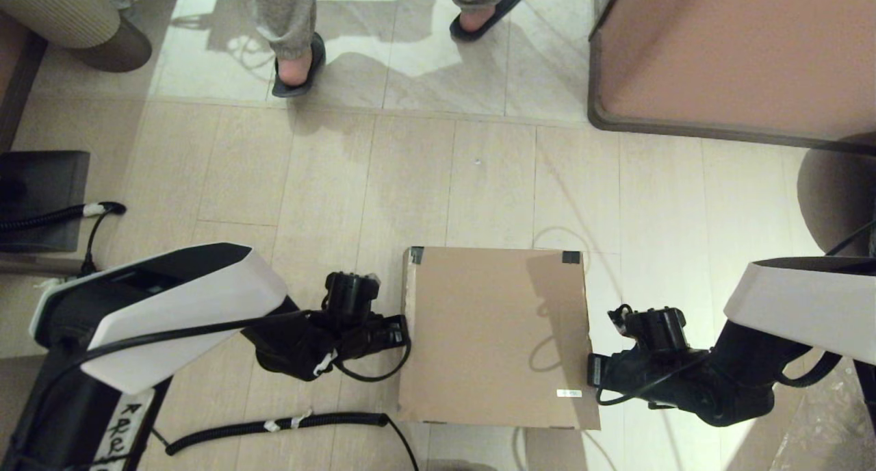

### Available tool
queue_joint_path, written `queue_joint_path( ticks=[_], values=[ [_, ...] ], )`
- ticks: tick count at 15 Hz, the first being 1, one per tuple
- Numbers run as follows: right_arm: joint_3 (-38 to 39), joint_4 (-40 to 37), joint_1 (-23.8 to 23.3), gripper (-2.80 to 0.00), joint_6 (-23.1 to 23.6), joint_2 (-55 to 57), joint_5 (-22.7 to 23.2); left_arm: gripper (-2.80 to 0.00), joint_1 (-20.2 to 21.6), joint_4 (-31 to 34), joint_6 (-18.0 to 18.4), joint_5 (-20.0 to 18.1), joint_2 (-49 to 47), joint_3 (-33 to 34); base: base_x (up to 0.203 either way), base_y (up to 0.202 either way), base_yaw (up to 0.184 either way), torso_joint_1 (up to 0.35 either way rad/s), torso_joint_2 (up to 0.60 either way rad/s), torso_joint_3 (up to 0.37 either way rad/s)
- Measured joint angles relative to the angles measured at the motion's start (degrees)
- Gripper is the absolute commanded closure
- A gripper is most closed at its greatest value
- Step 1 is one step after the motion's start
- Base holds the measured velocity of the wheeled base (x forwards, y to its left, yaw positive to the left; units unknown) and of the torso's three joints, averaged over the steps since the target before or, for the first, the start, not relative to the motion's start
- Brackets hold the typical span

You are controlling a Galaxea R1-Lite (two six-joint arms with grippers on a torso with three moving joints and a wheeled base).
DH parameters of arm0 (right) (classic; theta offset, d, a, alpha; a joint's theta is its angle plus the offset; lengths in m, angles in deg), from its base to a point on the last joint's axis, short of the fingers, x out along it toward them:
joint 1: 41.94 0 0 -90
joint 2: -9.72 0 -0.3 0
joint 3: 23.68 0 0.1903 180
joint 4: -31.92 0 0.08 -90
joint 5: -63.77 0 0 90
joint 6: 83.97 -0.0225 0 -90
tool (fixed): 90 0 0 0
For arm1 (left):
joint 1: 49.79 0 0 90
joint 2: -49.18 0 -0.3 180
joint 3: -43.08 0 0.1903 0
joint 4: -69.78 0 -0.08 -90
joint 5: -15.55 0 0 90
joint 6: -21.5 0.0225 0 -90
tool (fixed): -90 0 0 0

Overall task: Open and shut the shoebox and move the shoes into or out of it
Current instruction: Open the shoe box

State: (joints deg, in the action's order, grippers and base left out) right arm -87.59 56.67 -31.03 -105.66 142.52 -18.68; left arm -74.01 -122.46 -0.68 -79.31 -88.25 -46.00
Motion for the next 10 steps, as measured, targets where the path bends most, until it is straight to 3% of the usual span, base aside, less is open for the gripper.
queue_joint_path(
  ticks=[2,6,10],
  values=[
    [0.04,-0.3,0.97,0.0,-3.54,-0.77,-0.19,0.0,-0.35,0.06,-1.08,0.12,0.3,0.2,0.0,0.0,0.0,0.0,0.0,0.0],
    [0.96,-0.77,1.38,0.0,-6.15,-3.05,-0.24,0.0,-1.47,1.13,-4.71,0.26,2.36,0.46,0.0,0.0,0.0,0.0,0.0,0.0],
    [1.27,-4.21,1.82,0.0,-10.04,-6.82,-0.28,0.0,-2.25,2.05,-4.97,0.23,4.89,0.59,0.0,0.0,0.0,0.0,0.0,0.0]
  ],
)
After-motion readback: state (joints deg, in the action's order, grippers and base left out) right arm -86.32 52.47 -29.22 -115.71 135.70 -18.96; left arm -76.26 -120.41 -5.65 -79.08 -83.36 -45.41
